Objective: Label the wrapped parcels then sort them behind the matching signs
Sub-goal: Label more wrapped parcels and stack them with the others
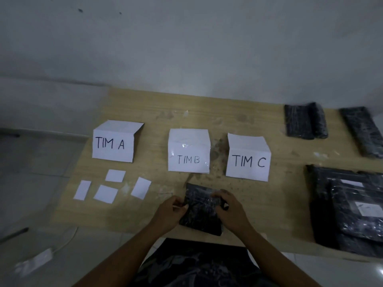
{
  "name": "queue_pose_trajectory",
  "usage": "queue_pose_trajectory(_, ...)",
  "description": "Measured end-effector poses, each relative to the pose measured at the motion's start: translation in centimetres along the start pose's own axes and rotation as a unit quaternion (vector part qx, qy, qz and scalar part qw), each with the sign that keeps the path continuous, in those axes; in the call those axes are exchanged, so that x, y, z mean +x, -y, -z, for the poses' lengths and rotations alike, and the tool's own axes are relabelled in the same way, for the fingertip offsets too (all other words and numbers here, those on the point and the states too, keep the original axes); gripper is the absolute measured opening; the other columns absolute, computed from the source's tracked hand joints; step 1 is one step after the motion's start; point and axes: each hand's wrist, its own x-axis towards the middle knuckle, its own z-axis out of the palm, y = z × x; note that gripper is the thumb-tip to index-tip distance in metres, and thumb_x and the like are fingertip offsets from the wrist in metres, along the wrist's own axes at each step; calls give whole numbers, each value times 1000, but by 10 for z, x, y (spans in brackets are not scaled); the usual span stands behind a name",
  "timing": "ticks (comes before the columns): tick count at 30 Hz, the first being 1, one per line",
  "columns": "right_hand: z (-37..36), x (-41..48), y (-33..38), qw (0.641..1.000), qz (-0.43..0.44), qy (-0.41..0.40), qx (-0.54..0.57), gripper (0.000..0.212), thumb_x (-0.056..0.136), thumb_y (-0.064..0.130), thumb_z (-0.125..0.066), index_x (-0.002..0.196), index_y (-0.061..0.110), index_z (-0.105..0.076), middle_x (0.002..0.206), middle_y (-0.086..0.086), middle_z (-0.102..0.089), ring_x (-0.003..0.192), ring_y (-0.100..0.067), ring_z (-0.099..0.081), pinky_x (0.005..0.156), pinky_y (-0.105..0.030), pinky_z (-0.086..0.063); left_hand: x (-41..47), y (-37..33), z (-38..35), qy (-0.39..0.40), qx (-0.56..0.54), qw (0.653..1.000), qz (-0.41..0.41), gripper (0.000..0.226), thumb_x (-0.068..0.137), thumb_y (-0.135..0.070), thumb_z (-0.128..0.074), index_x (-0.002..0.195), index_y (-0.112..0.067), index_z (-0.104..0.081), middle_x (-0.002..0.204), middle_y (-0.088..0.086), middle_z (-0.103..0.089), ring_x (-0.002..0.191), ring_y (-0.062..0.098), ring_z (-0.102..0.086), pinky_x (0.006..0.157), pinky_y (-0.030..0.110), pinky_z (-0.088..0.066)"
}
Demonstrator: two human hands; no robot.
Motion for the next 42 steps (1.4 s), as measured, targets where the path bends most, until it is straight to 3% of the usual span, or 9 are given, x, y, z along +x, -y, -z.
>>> queue_pose_trajectory(2, -2, 1, 2, 1000, 5, -20, -17, 34, 89, 1, -53, 111, 26, -59, 126, 4, -49, 98, -25, -53, 71, -29, -42, 1, 1, 1, 13, 0, 1000, -4, 28, 95, -36, -55, 118, -19, -55, 113, -4, -56, 100, 12, -56, 79, 24, -43)
queue_pose_trajectory(5, -9, 3, 3, 998, -2, -38, -49, 27, 87, 1, -54, 106, 20, -53, 109, 0, -51, 82, -14, -50, 61, -16, -33, 2, 5, 4, 6, -2, 1000, -10, 27, 94, -36, -56, 115, -18, -57, 115, -2, -59, 99, 13, -57, 80, 26, -43)
queue_pose_trajectory(11, -16, 7, 3, 995, -19, -81, -54, 13, 84, -2, -55, 90, 1, -43, 85, -21, -41, 65, -22, -30, 64, -32, -18, 5, 13, 15, -26, 10, 1000, -12, 19, 96, -29, -54, 111, -17, -58, 105, -7, -57, 96, 13, -56, 78, 25, -41)
queue_pose_trajectory(13, -16, 7, 3, 993, -22, -100, -56, 13, 85, -3, -56, 94, -1, -46, 92, -22, -44, 73, -28, -39, 63, -40, -29, 9, 19, 24, -123, 32, 991, -31, 17, 93, -23, -57, 106, -12, -60, 101, 0, -58, 96, 19, -57, 78, 26, -43)
queue_pose_trajectory(15, -14, 7, 4, 991, -22, -113, -71, 17, 89, 2, -59, 102, 1, -48, 106, -17, -46, 93, -32, -45, 76, -46, -42, 14, 27, 35, -215, 56, 974, -35, 24, 89, -18, -63, 111, -7, -61, 111, 8, -57, 106, 25, -55, 88, 32, -45)
queue_pose_trajectory(18, -12, 7, 4, 988, 22, -125, -92, 18, 89, 4, -60, 100, 7, -46, 105, -9, -42, 93, -25, -42, 74, -34, -36, 22, 37, 53, -276, 124, 953, -29, 38, 84, -17, -67, 119, -5, -58, 125, 15, -52, 117, 33, -48, 97, 43, -43)
queue_pose_trajectory(22, -11, 8, 5, 985, 49, -126, -108, 23, 89, 4, -60, 106, 9, -46, 107, -3, -39, 88, -18, -38, 76, -27, -33, 29, 47, 68, -274, 216, 937, 6, 53, 88, -28, -62, 133, -6, -46, 146, 15, -38, 135, 34, -33, 108, 50, -35)
queue_pose_trajectory(27, -11, 10, 8, 985, 56, -116, -114, 28, 91, 7, -59, 116, 9, -47, 113, 0, -36, 88, -15, -40, 78, -31, -38, 33, 55, 75, -266, 327, 905, 50, 56, 92, -38, -54, 139, -12, -39, 148, 10, -36, 140, 30, -27, 113, 55, -20)
queue_pose_trajectory(42, -8, 16, 8, 985, 61, -114, -117, 28, 91, 6, -59, 116, 8, -48, 114, 0, -37, 97, -16, -43, 82, -27, -35, 37, 33, 77, -268, 264, 923, 80, 49, 91, -28, -58, 134, -14, -39, 134, 12, -45, 125, 31, -43, 102, 50, -32)
